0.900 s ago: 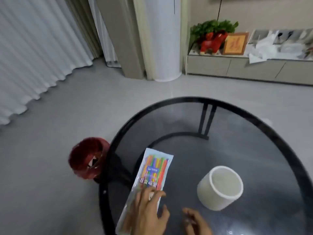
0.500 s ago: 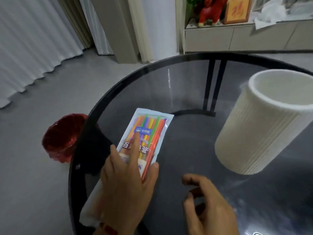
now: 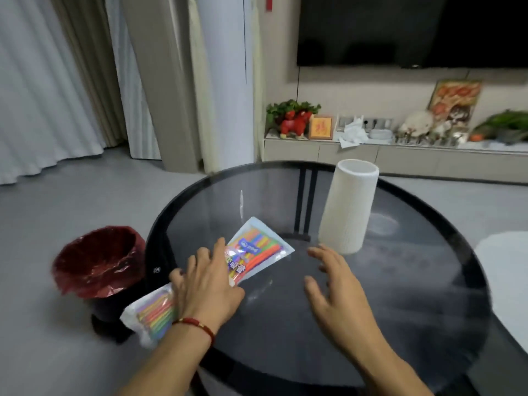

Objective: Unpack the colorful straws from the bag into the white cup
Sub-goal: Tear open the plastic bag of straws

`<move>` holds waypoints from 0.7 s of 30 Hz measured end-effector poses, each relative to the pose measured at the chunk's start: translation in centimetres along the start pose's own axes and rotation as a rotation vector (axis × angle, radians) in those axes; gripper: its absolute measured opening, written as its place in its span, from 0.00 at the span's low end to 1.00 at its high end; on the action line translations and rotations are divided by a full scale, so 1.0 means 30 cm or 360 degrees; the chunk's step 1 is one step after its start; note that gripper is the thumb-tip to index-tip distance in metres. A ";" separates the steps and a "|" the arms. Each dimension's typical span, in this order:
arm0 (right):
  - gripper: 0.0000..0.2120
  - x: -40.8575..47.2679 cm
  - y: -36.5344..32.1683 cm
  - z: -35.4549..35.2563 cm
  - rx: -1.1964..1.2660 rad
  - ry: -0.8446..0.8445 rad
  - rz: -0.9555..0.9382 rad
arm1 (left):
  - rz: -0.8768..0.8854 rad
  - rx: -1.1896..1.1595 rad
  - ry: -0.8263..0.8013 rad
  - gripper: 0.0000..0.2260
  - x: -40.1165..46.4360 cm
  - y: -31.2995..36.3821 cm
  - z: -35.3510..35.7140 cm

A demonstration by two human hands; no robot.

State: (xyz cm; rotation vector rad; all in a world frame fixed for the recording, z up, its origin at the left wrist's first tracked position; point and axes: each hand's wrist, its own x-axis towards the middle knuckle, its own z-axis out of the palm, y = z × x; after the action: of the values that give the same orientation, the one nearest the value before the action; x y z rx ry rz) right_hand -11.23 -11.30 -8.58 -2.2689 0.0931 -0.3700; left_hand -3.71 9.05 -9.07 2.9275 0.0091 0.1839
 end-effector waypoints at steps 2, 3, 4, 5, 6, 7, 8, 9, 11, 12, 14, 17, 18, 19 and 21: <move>0.21 -0.026 -0.018 -0.053 0.0063 0.0111 0.0125 | 0.0176 -0.0038 0.0051 0.42 -0.040 -0.019 -0.036; 0.21 -0.031 -0.027 -0.073 0.0093 0.0116 0.0203 | 0.0277 -0.0056 0.0061 0.41 -0.057 -0.025 -0.050; 0.22 -0.045 -0.042 -0.099 0.0130 0.0093 0.0279 | 0.0387 -0.0056 0.0092 0.41 -0.078 -0.028 -0.064; 0.22 -0.056 -0.048 -0.116 0.0169 0.0042 0.0336 | 0.0492 -0.0036 0.0137 0.41 -0.092 -0.029 -0.077; 0.21 -0.063 -0.049 -0.128 0.0210 -0.0014 0.0372 | 0.0591 -0.0013 0.0181 0.42 -0.100 -0.029 -0.085; 0.18 -0.071 -0.048 -0.149 0.0236 -0.0052 0.0391 | 0.0698 0.0013 0.0222 0.42 -0.107 -0.024 -0.094; 0.15 -0.076 -0.044 -0.167 0.0256 -0.0062 0.0402 | 0.0804 0.0047 0.0243 0.42 -0.105 -0.021 -0.102; 0.12 -0.076 -0.032 -0.182 0.0269 -0.0052 0.0397 | 0.0900 0.0063 0.0251 0.42 -0.092 -0.015 -0.121; 0.10 -0.067 0.001 -0.193 0.0352 -0.0081 0.0383 | 0.1059 0.0032 0.0186 0.42 -0.048 -0.001 -0.165; 0.09 -0.061 0.011 -0.190 0.0460 -0.0116 0.0390 | 0.1141 0.0065 0.0160 0.42 -0.019 0.010 -0.189; 0.07 -0.039 0.038 -0.165 0.0681 -0.0149 0.0416 | 0.1250 0.0168 0.0137 0.42 0.041 0.049 -0.220; 0.06 0.016 0.063 -0.106 0.0853 -0.0163 0.0492 | 0.1094 -0.0041 -0.0140 0.41 0.049 0.125 -0.170; 0.05 0.038 0.073 -0.082 0.0920 -0.0175 0.0504 | 0.1060 -0.0247 -0.0196 0.37 0.038 0.158 -0.129; 0.05 0.054 0.082 -0.060 0.0990 -0.0197 0.0501 | 0.1030 -0.0442 -0.0203 0.31 0.018 0.190 -0.085; 0.06 0.084 0.095 -0.022 0.1121 -0.0246 0.0484 | 0.0976 -0.0633 -0.0075 0.18 -0.006 0.248 -0.006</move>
State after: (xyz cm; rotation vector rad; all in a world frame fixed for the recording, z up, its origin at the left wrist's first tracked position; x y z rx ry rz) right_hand -8.88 -14.12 -9.70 -1.5475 0.1916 -0.0443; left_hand -3.97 1.81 -7.37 2.4474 -0.8329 0.1809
